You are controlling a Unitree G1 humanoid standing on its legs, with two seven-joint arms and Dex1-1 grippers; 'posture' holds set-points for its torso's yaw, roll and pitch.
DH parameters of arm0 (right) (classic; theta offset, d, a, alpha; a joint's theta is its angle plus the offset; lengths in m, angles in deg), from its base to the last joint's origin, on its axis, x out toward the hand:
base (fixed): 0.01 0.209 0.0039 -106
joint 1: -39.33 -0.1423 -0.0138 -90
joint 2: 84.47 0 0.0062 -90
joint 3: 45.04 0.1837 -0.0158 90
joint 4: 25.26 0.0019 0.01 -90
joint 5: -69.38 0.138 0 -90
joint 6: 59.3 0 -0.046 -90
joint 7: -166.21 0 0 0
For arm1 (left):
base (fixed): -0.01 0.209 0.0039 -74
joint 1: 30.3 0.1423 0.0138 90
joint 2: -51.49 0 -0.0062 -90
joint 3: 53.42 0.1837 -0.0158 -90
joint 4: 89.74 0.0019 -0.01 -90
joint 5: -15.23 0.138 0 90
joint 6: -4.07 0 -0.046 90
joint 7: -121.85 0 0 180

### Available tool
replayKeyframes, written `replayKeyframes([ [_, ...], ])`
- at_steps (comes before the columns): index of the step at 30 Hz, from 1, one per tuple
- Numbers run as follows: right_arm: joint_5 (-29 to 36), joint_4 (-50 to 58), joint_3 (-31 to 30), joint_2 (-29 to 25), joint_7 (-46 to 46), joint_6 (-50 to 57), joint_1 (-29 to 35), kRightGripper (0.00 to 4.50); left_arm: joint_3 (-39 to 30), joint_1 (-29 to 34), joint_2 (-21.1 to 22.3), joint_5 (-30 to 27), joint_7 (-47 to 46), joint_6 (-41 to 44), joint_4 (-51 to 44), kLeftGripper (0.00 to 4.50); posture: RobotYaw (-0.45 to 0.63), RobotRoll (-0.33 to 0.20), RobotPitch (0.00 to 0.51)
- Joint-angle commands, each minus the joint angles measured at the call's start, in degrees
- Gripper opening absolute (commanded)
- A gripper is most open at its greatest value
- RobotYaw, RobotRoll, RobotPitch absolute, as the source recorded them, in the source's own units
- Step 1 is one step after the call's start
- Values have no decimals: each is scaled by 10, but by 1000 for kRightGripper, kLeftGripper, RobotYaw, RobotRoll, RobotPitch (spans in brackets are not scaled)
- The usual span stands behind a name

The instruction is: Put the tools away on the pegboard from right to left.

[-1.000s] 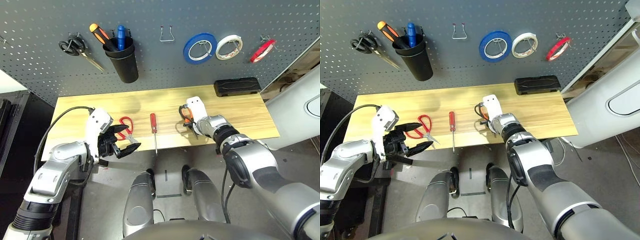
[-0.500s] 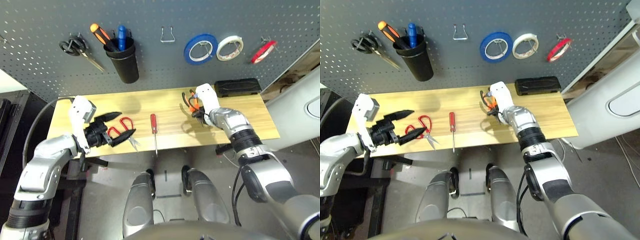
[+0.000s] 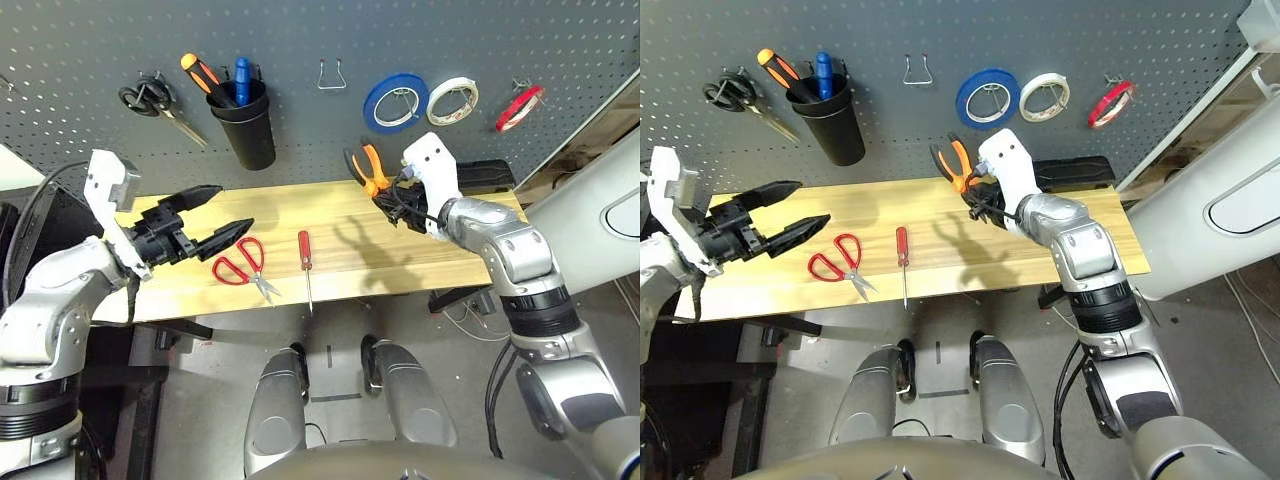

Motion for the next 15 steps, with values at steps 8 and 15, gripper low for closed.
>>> replayKeyframes([
  [8,27,-72,38,39,-7,-197,-70,759,-27,-21,8,-51,-19,35,-7,4500,56,0,113],
  [15,-9,-158,34,60,-43,-331,-127,759,-29,-31,15,-57,-21,38,-4,4500,61,0,123],
])
